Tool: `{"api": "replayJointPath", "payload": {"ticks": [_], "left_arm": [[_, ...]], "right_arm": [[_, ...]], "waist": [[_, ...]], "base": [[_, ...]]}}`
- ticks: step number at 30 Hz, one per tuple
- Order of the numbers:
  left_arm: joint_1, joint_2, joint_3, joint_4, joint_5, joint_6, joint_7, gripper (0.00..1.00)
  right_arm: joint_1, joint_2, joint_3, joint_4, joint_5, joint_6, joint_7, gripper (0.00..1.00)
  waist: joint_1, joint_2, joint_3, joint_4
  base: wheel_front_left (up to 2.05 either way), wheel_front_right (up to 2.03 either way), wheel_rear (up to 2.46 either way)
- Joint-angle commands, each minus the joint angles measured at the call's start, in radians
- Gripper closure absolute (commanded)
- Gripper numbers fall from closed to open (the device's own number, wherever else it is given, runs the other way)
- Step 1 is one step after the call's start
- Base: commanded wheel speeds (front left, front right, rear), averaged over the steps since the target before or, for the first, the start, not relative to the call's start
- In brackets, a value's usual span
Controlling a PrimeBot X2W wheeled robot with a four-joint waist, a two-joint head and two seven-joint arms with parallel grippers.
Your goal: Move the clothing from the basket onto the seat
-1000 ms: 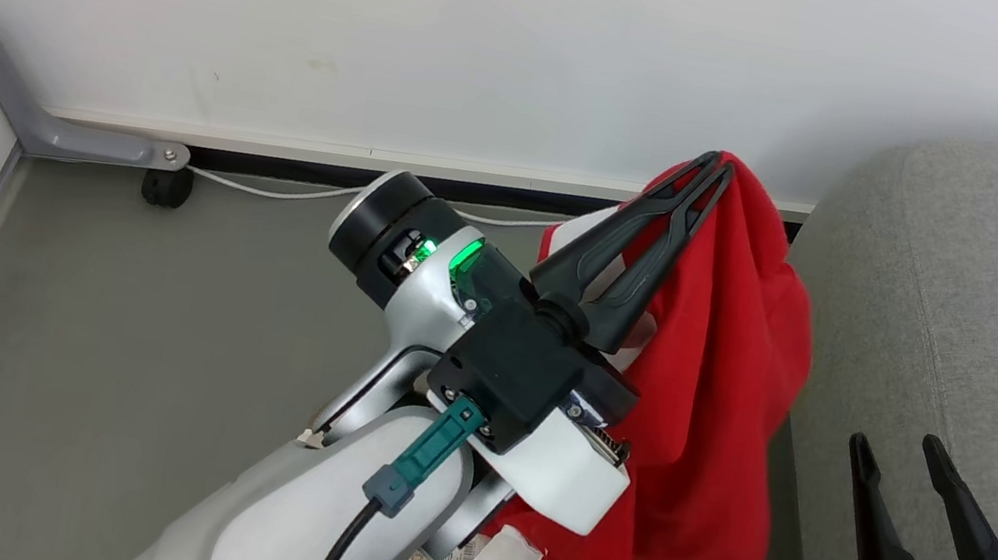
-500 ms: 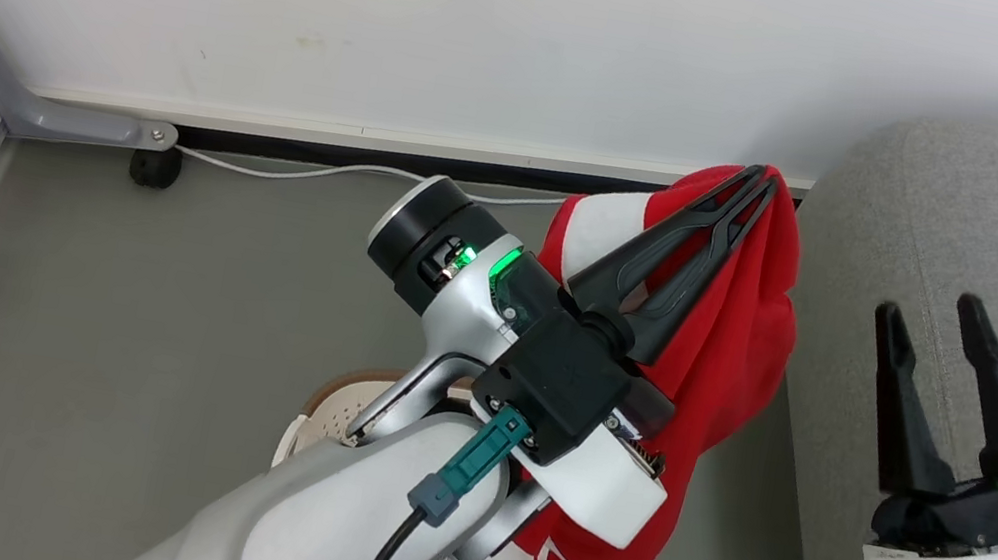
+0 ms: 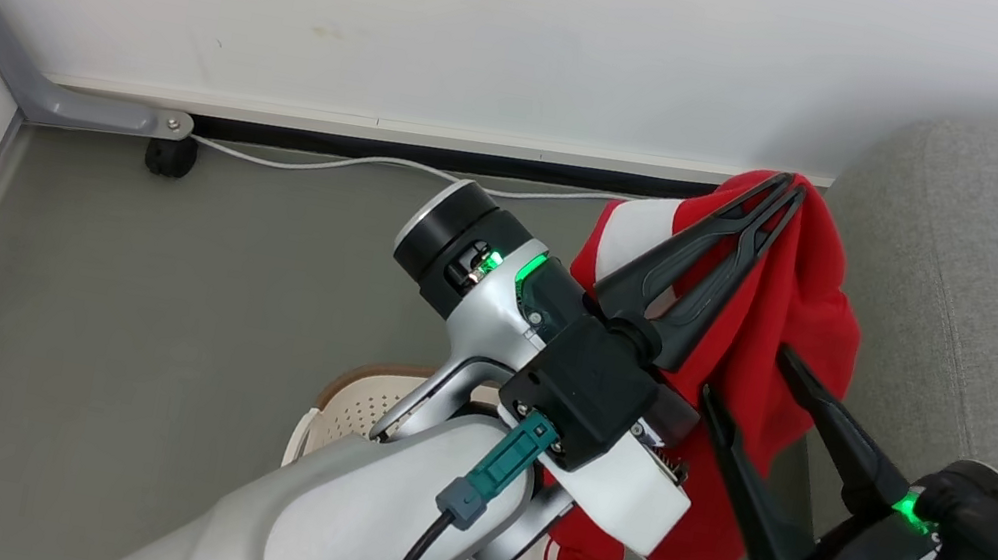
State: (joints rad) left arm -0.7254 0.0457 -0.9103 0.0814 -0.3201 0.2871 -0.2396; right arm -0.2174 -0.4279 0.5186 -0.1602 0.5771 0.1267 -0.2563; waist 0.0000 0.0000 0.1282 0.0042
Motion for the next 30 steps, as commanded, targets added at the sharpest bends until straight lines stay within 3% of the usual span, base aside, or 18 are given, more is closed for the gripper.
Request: {"api": "replayJointPath", "payload": {"ticks": [1,6,10,11,12,13,22,23,24,25,30], "left_arm": [[-0.053,0.005,0.022,-0.018,-0.016,0.013,-0.009,1.00],[-0.061,0.005,0.000,-0.017,-0.036,0.021,-0.015,1.00],[-0.060,0.005,-0.010,-0.014,-0.045,0.025,-0.018,1.00],[-0.058,0.005,-0.012,-0.012,-0.048,0.026,-0.018,1.00],[-0.057,0.005,-0.014,-0.009,-0.050,0.027,-0.019,1.00],[-0.055,0.005,-0.016,-0.007,-0.053,0.028,-0.020,1.00],[-0.039,0.005,-0.011,0.006,-0.069,0.030,-0.022,1.00],[-0.032,0.005,-0.008,0.014,-0.073,0.027,-0.022,0.78],[-0.028,0.005,-0.004,0.011,-0.076,0.025,-0.022,0.21],[-0.025,0.005,-0.004,0.018,-0.074,0.023,-0.022,0.00],[-0.007,0.005,0.010,0.036,-0.073,0.009,-0.022,0.00]], "right_arm": [[-0.024,-0.021,0.037,0.039,-0.017,0.004,-0.006,0.00],[-0.053,-0.019,0.112,0.209,-0.012,0.004,-0.006,0.00],[-0.081,-0.006,0.134,0.249,0.004,0.004,-0.006,0.02],[-0.088,-0.003,0.137,0.254,0.009,0.004,-0.006,0.51],[-0.093,0.001,0.135,0.254,0.013,0.004,-0.006,0.80],[-0.096,0.003,0.132,0.251,0.017,0.004,-0.006,1.00],[-0.072,0.010,0.077,0.217,0.031,0.004,-0.006,1.00],[-0.066,0.011,0.064,0.211,0.034,0.004,-0.006,1.00],[-0.065,0.011,0.059,0.209,0.035,0.004,-0.006,1.00],[-0.063,0.011,0.054,0.207,0.036,0.004,-0.006,1.00],[-0.056,0.012,0.018,0.198,0.040,0.004,-0.006,1.00]], "waist": [[0.0000,0.0000,-0.003,0.006],[0.0000,0.0000,-0.009,0.020],[0.0000,0.0000,-0.011,0.025],[0.0000,0.0000,-0.011,0.027],[0.0000,0.0000,-0.012,0.028],[0.0000,0.0000,-0.012,0.029],[0.0000,0.0000,-0.009,0.025],[0.0000,0.0000,-0.006,0.022],[0.0000,0.0000,-0.004,0.020],[0.0000,0.0000,-0.003,0.019],[0.0000,0.0000,0.004,0.015]], "base": [[0.00,0.00,0.00],[0.00,0.00,0.00],[0.00,0.00,0.00],[0.00,0.00,0.00],[0.00,0.00,0.00],[0.00,0.00,0.00],[0.00,0.00,0.00],[0.00,0.00,0.00],[0.00,0.00,0.00],[0.00,0.00,0.00],[0.00,0.00,0.00]]}}
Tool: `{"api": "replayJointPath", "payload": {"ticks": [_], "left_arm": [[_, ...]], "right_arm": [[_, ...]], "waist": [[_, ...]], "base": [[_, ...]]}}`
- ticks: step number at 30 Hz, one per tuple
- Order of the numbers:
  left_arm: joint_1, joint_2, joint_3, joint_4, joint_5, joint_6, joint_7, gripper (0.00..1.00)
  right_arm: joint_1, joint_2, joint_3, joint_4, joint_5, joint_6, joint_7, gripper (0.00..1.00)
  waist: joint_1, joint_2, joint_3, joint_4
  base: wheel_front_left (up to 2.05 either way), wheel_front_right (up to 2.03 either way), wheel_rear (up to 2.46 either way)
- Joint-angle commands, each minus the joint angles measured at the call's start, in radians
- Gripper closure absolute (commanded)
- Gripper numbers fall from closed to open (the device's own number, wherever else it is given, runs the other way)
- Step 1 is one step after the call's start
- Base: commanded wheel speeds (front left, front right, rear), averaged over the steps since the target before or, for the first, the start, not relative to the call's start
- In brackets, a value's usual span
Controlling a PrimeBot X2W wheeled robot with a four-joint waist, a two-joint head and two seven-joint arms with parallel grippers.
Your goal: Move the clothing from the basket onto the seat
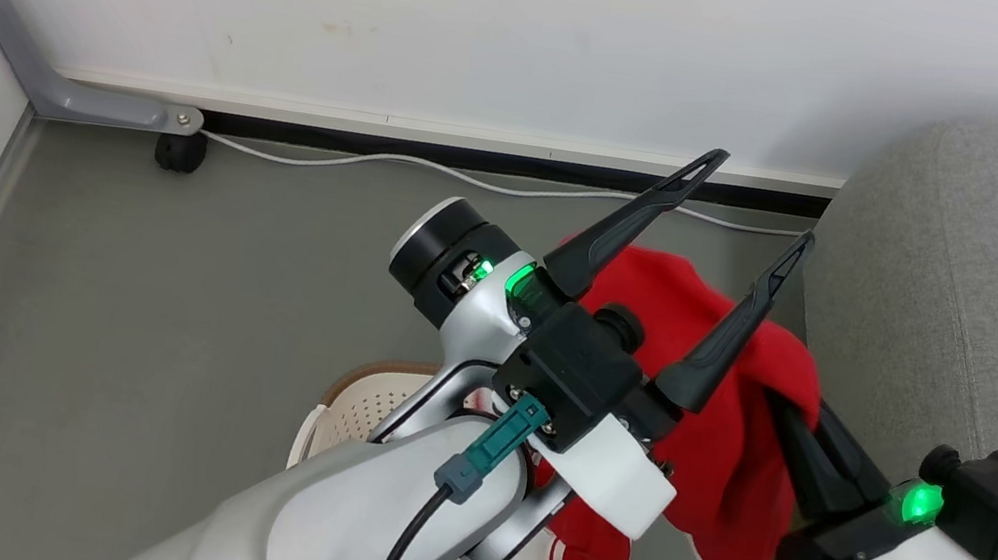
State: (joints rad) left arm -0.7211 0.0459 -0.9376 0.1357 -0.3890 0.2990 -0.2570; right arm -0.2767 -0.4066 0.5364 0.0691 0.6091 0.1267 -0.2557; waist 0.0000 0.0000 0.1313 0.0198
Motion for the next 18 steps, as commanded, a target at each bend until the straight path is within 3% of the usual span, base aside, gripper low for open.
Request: {"api": "replayJointPath", "payload": {"ticks": [1,9,18], "left_arm": [[-0.006,0.004,0.039,-0.014,-0.004,-0.007,-0.005,0.00],[0.034,0.004,0.043,0.027,-0.026,-0.049,-0.005,0.00],[0.084,0.004,0.034,0.128,-0.087,-0.115,-0.005,0.00]], "right_arm": [[0.005,-0.009,-0.009,-0.034,0.008,0.004,-0.006,1.00],[0.020,-0.002,-0.106,-0.049,0.016,0.004,-0.006,1.00],[0.016,-0.005,-0.199,-0.058,0.024,0.004,-0.006,1.00]], "waist": [[0.0000,0.0000,0.001,-0.001],[0.0000,0.0000,0.009,-0.015],[0.0000,0.0000,0.006,-0.078]], "base": [[0.00,0.00,0.00],[0.00,0.00,0.00],[0.00,0.00,0.00]]}}
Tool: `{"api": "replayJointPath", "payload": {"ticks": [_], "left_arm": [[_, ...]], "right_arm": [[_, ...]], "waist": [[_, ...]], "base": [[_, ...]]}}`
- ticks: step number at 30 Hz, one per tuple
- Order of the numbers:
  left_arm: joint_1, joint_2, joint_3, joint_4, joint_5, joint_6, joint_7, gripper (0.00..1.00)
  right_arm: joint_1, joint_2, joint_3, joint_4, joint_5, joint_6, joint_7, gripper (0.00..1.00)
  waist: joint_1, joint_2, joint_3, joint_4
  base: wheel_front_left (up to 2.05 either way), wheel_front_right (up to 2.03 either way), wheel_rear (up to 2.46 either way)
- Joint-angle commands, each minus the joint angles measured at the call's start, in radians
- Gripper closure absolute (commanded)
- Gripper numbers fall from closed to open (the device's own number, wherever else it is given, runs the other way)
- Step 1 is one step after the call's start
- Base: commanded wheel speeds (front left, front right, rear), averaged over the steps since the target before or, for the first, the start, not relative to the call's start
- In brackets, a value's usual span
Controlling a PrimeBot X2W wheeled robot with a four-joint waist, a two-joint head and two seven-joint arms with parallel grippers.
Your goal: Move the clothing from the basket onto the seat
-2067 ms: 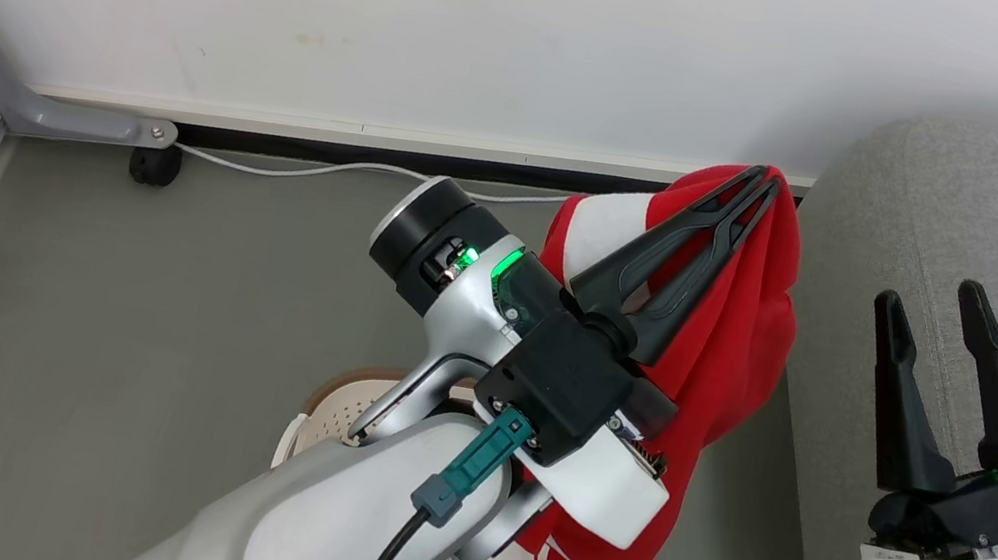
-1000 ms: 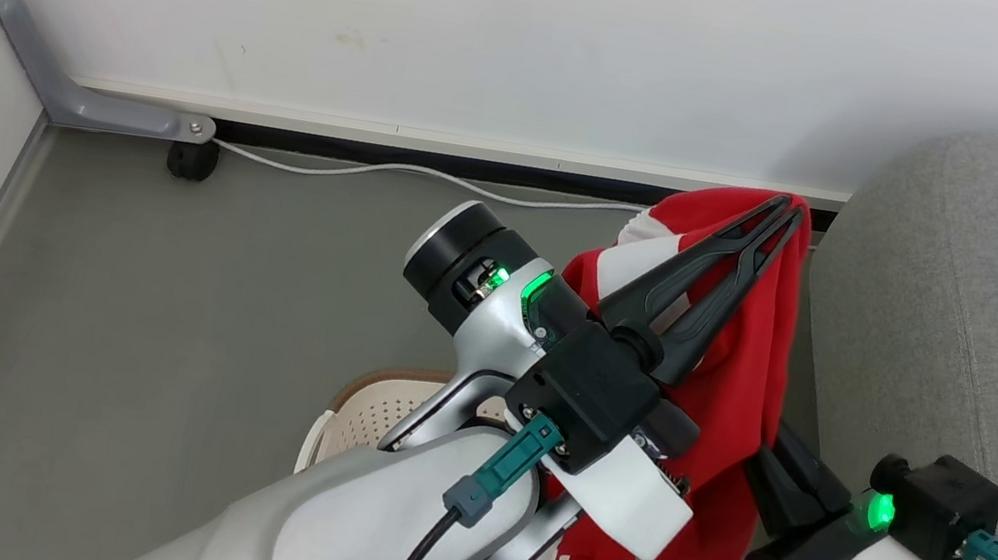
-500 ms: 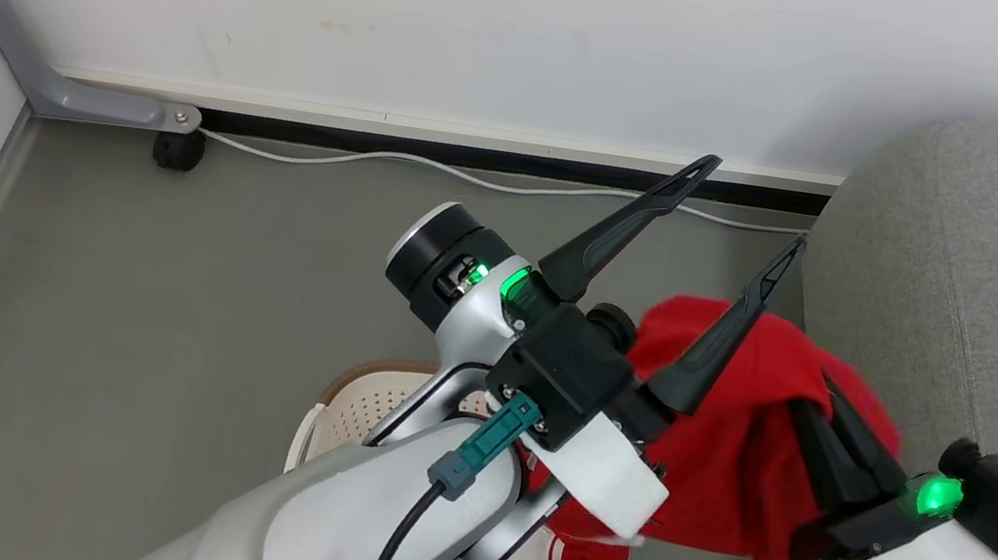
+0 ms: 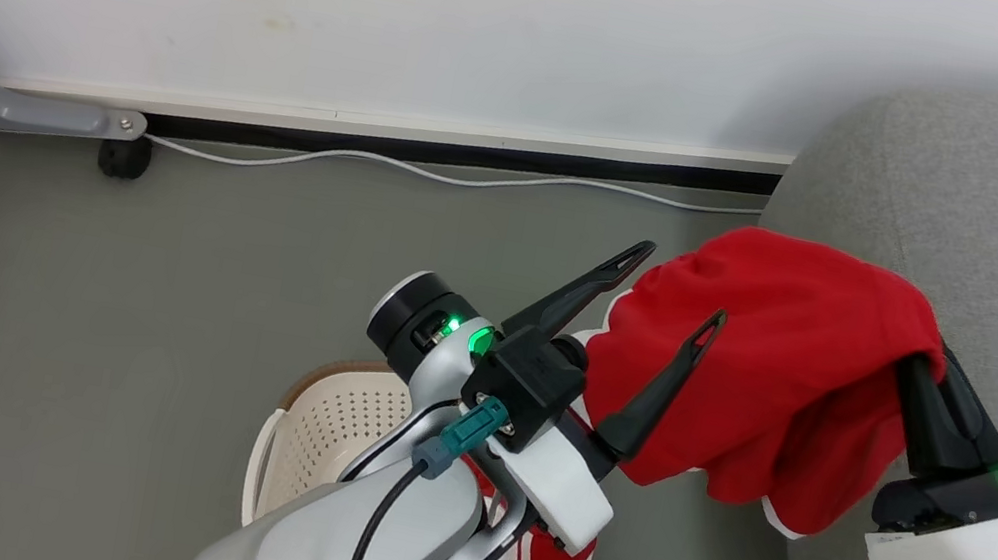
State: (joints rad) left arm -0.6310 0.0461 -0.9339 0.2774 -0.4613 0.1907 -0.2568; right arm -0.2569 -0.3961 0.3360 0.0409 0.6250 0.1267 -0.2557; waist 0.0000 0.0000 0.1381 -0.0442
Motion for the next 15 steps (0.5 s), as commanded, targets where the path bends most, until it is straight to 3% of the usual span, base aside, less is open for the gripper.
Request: {"api": "replayJointPath", "payload": {"ticks": [1,15], "left_arm": [[-0.003,0.004,0.030,0.002,-0.023,-0.015,-0.005,0.00],[0.009,0.004,0.024,0.129,-0.094,-0.097,-0.005,0.00]], "right_arm": [[-0.005,-0.016,-0.007,-0.031,0.008,0.004,-0.006,1.00],[-0.027,-0.010,-0.067,-0.033,0.016,0.004,-0.006,1.00]], "waist": [[0.0000,0.0000,-0.002,-0.024],[0.0000,0.0000,-0.004,-0.207]], "base": [[0.00,0.00,0.00],[0.00,0.00,0.00]]}}
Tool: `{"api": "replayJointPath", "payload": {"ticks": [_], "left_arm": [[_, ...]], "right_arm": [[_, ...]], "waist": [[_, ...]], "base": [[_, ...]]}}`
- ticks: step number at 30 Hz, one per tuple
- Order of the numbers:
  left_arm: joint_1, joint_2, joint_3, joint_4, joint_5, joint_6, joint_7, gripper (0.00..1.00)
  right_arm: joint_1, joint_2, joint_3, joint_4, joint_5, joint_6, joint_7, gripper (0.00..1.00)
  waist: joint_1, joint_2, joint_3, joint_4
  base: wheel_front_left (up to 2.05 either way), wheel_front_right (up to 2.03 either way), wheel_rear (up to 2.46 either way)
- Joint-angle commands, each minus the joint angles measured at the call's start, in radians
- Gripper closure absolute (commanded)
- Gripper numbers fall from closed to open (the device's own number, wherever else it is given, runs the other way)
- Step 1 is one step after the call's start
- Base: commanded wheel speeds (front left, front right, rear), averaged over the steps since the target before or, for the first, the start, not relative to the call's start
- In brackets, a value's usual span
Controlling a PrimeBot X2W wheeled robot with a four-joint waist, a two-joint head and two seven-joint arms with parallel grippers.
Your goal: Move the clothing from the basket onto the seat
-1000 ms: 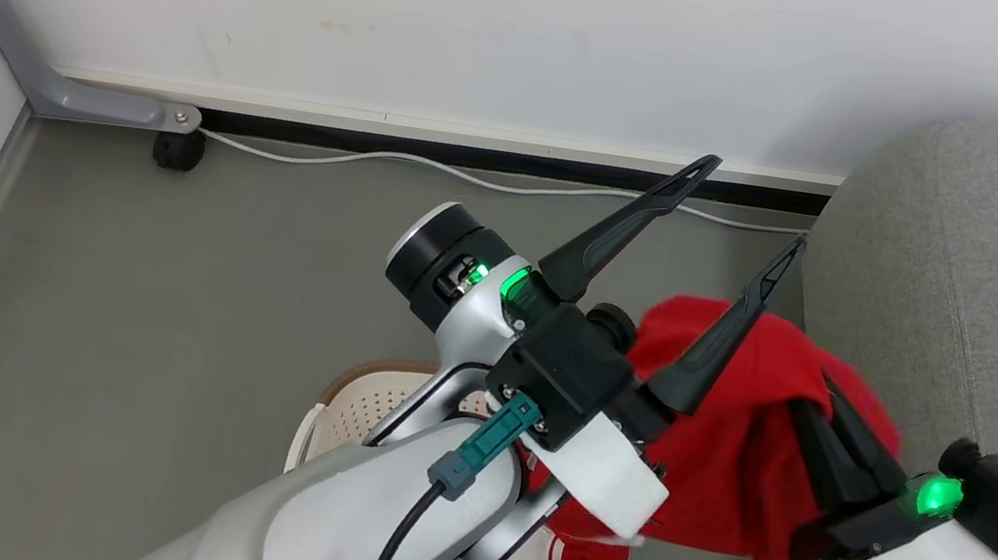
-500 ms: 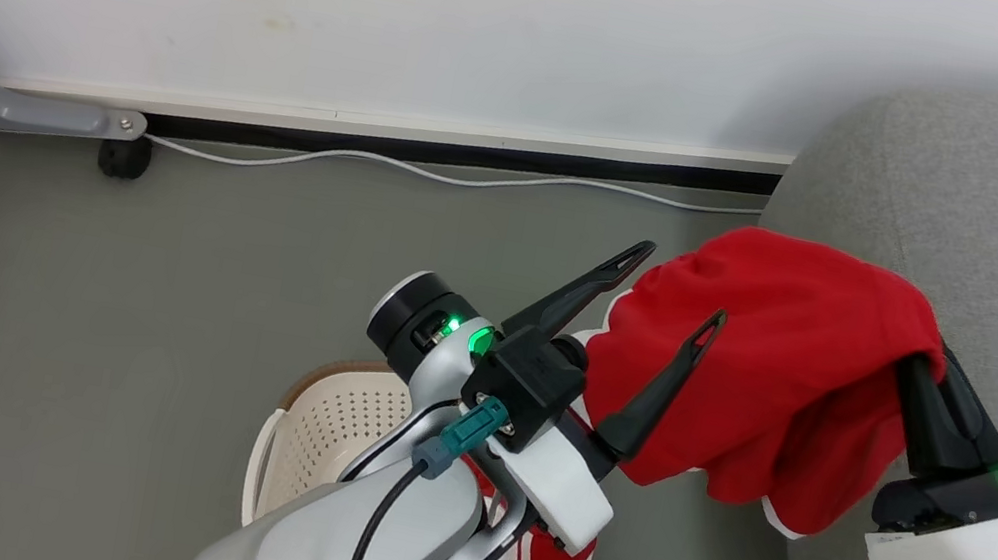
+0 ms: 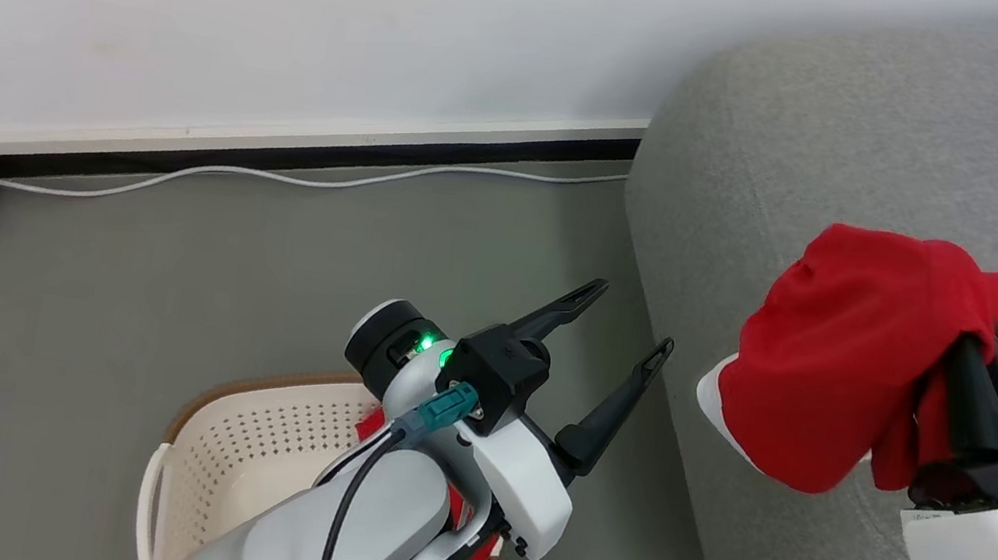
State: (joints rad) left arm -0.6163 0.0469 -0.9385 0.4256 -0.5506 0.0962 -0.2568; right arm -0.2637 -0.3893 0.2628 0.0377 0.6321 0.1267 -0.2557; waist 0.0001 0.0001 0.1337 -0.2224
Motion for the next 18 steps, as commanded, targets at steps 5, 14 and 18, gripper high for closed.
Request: {"api": "replayJointPath", "payload": {"ticks": [5,14,18], "left_arm": [[-0.008,0.003,0.030,-0.007,-0.010,-0.018,-0.005,0.00],[0.015,0.003,0.062,-0.004,-0.002,-0.037,-0.005,0.00],[0.023,0.003,0.058,-0.009,-0.001,-0.053,-0.005,0.00]], "right_arm": [[-0.030,-0.007,0.006,-0.024,0.010,0.004,-0.006,1.00],[-0.036,0.006,0.005,-0.005,0.005,0.004,-0.006,1.00],[-0.023,-0.001,-0.017,-0.002,0.005,0.004,-0.006,1.00]], "waist": [[0.0000,-0.0001,-0.009,-0.119],[0.0000,-0.0001,-0.038,-0.276],[0.0000,-0.0001,-0.040,-0.307]], "base": [[0.00,0.00,0.00],[0.00,0.00,0.00],[0.00,0.00,0.00]]}}
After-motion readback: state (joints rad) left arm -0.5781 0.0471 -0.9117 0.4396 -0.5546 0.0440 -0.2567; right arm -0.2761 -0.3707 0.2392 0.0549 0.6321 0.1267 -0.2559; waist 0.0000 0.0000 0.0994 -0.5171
